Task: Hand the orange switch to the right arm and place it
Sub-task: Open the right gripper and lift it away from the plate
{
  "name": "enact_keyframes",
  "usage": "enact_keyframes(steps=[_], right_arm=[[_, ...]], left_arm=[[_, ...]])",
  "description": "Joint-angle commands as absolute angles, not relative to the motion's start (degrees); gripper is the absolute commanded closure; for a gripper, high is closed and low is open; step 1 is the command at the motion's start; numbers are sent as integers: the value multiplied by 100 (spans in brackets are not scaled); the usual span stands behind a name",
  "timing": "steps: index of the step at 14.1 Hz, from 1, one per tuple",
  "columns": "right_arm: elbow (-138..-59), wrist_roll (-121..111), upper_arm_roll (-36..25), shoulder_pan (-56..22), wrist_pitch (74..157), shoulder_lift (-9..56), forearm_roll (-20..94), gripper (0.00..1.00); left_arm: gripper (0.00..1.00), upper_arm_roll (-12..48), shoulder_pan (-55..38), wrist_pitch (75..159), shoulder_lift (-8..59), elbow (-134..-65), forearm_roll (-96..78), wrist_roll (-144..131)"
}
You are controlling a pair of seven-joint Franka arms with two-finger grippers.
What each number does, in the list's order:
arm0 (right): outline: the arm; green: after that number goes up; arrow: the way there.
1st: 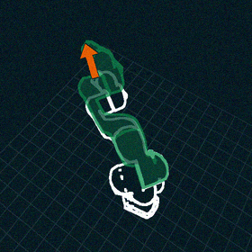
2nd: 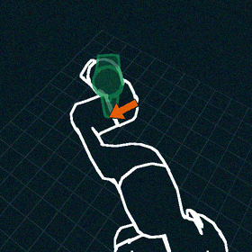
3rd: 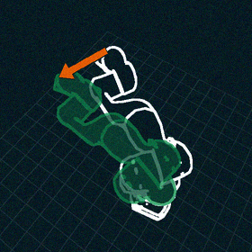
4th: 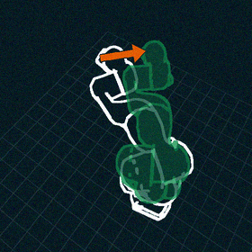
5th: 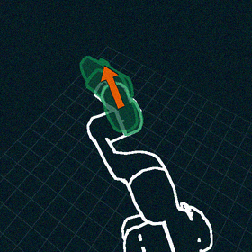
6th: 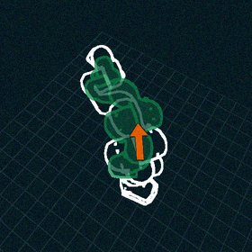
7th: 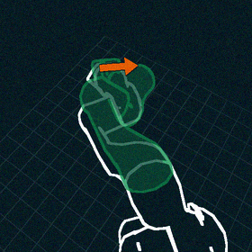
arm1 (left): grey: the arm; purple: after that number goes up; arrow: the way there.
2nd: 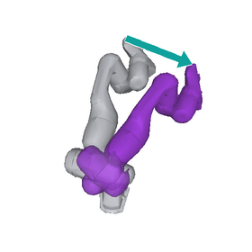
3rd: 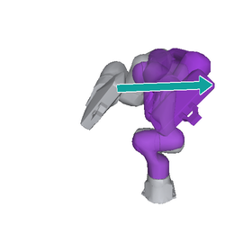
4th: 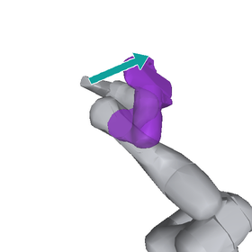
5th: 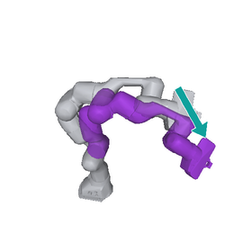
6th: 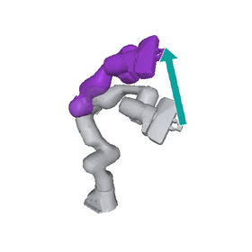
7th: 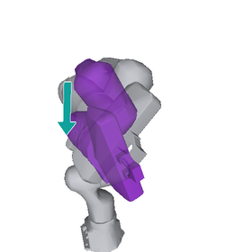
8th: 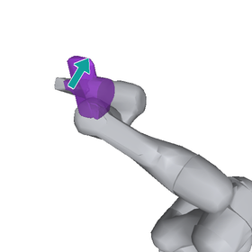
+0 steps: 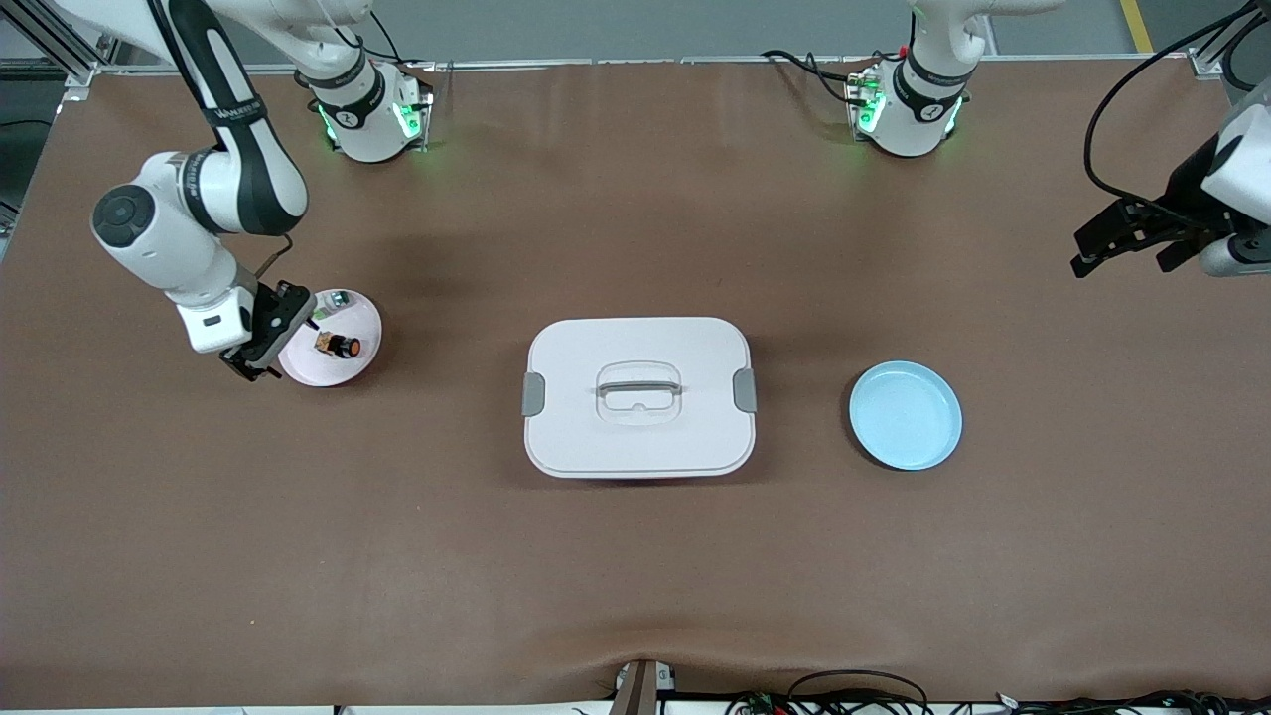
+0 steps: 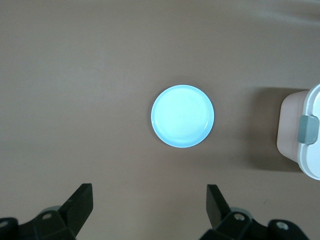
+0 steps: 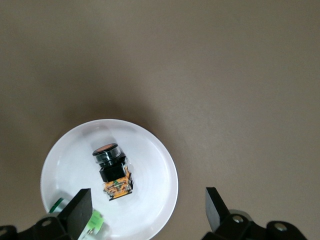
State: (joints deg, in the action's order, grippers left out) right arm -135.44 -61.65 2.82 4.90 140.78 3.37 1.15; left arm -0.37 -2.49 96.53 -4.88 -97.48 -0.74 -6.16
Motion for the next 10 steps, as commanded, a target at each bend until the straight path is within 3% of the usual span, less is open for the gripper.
enact_keyframes(steps=[1, 4, 8, 10], right_arm=[[-12214, -5417, 343, 615, 12190, 325, 106, 0], [-11111, -4206, 351, 615, 11023, 466, 45, 0], [-10706, -3185, 369, 598, 10951, 466, 0, 0], [-10504, -1591, 387, 580, 10942, 457, 18, 0]], left_arm=[[0, -26, -220, 9159, -202, -9228, 79, -536], [0, -9, -264, 9158, -62, -9237, 53, -598], [0, 0, -229, 9158, 35, -9211, -9, -598], [0, 0, -229, 9158, 44, -9211, -9, -606]])
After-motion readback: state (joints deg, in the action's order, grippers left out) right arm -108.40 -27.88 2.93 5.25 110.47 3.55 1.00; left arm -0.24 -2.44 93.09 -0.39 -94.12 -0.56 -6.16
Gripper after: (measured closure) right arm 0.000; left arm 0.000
